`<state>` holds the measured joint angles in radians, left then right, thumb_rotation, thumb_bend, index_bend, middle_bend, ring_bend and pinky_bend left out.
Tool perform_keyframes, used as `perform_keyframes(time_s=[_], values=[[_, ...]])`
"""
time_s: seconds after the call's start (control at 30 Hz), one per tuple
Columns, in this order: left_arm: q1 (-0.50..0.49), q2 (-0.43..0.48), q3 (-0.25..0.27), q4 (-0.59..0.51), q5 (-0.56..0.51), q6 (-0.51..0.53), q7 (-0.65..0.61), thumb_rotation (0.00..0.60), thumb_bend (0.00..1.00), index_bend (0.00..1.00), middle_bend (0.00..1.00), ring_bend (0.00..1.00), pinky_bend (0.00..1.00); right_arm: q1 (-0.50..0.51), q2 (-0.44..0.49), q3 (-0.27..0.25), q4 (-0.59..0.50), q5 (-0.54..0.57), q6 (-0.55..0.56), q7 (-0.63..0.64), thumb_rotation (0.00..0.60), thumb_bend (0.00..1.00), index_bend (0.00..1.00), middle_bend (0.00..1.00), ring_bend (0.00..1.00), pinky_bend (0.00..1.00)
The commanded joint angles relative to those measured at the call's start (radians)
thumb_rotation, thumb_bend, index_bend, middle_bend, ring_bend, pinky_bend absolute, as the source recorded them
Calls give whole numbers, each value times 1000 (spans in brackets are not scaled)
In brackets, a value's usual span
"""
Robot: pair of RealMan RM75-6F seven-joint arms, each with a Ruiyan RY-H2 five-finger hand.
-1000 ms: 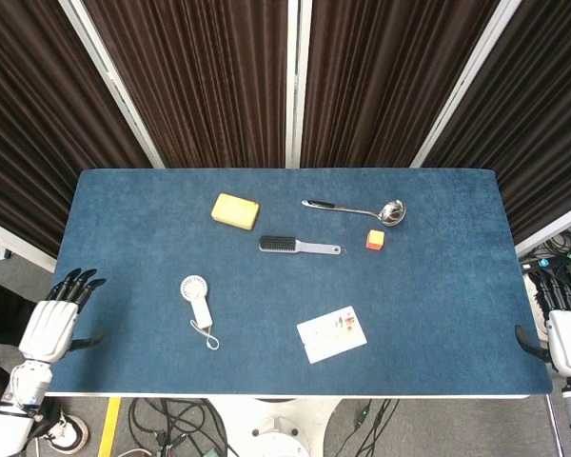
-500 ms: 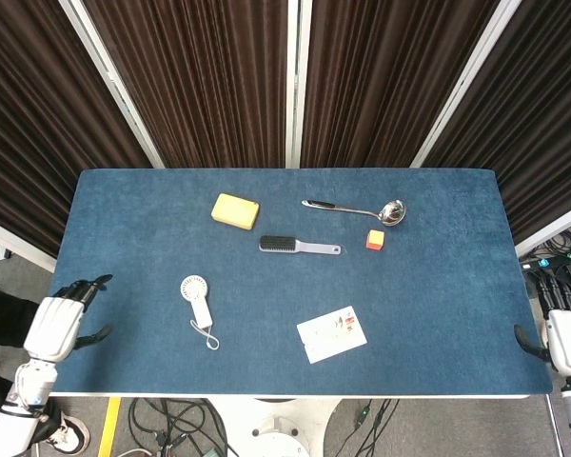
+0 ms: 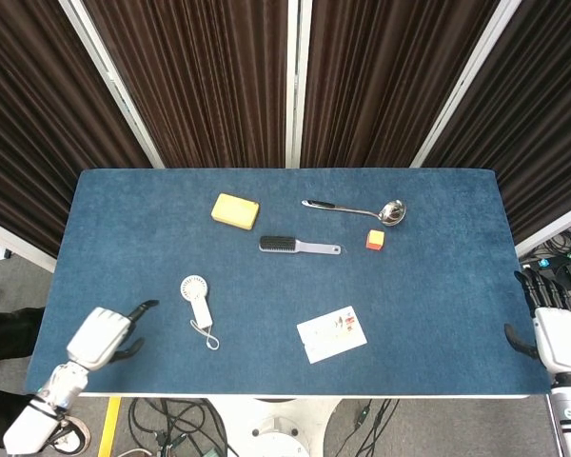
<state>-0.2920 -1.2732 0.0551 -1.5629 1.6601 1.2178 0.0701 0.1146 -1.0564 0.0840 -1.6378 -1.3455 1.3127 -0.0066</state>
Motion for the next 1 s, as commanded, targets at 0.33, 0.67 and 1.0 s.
perform_keyframes(time_s=[0.33, 0.67, 1.0], values=[[-99, -109, -23, 6, -97, -165, 138, 600, 397, 164, 872, 833, 869, 4, -1, 2, -1, 14, -6, -5, 600, 278, 0, 0, 0, 0], [-133, -191, -45, 80, -138, -192, 152, 600, 407, 164, 872, 833, 866, 2, 1, 0, 11, 17, -8, 9, 600, 280, 0, 0, 0, 0], [-158, -208, -52, 102, -168, -207, 163, 600, 410, 164, 871, 833, 867, 3, 4, 1, 10, 27, -14, 13, 600, 279, 0, 0, 0, 0]])
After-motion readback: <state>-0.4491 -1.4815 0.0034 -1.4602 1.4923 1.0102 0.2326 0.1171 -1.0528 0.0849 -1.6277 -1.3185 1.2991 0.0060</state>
